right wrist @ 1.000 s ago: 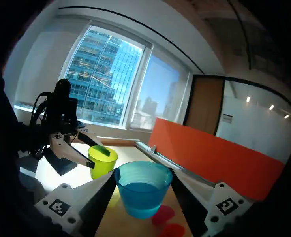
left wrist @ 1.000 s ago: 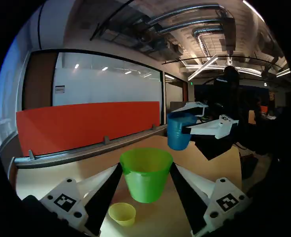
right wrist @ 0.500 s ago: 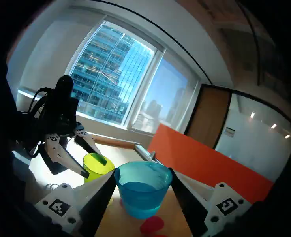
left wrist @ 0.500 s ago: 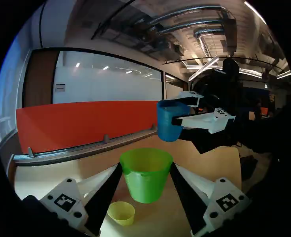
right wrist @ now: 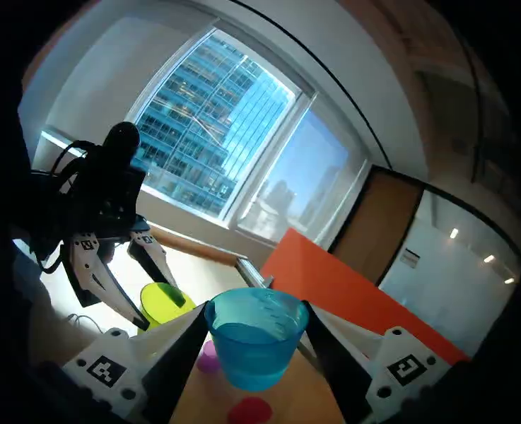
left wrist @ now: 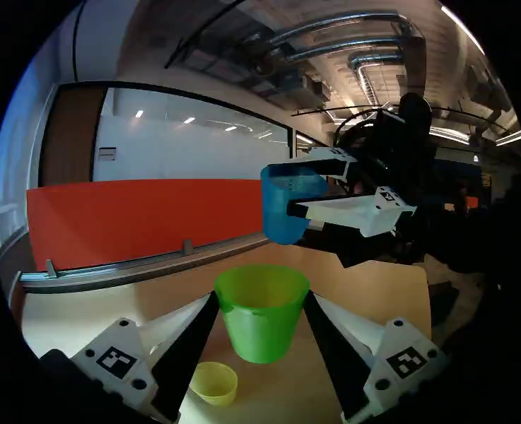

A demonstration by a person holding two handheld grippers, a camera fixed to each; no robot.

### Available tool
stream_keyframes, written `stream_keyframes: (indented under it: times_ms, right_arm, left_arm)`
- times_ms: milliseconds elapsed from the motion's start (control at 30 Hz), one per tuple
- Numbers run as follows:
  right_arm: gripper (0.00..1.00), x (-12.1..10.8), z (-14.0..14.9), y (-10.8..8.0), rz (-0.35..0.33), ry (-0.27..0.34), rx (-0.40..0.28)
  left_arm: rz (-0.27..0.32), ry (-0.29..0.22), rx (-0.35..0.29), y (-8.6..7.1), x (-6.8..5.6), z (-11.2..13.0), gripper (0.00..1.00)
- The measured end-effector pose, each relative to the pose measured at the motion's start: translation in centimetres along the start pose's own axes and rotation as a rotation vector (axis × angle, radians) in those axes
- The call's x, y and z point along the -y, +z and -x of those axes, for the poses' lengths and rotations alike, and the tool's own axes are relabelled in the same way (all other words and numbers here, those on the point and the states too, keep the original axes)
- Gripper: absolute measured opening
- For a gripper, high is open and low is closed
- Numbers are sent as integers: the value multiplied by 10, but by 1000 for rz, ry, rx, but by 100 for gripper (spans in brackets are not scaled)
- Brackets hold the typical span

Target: Pour water

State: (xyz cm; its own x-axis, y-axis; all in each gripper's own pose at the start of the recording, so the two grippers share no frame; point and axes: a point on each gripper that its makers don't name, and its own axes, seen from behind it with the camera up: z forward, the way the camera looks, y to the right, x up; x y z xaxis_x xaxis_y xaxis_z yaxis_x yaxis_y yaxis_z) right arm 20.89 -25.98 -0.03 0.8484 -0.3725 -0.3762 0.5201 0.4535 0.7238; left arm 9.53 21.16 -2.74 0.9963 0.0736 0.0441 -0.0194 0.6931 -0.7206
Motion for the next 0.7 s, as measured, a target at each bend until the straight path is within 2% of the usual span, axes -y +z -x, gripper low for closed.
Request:
stream_keyframes:
  times_ms: [300,700]
  right_arm:
    - [94,-7,-6,9,5,-102,6]
    - [93,-20,-14,15,29,-206,7]
  left_arm:
    - [8,15,-1,3,-1,0,87]
    - [26,34,3,7,-12,-4,87]
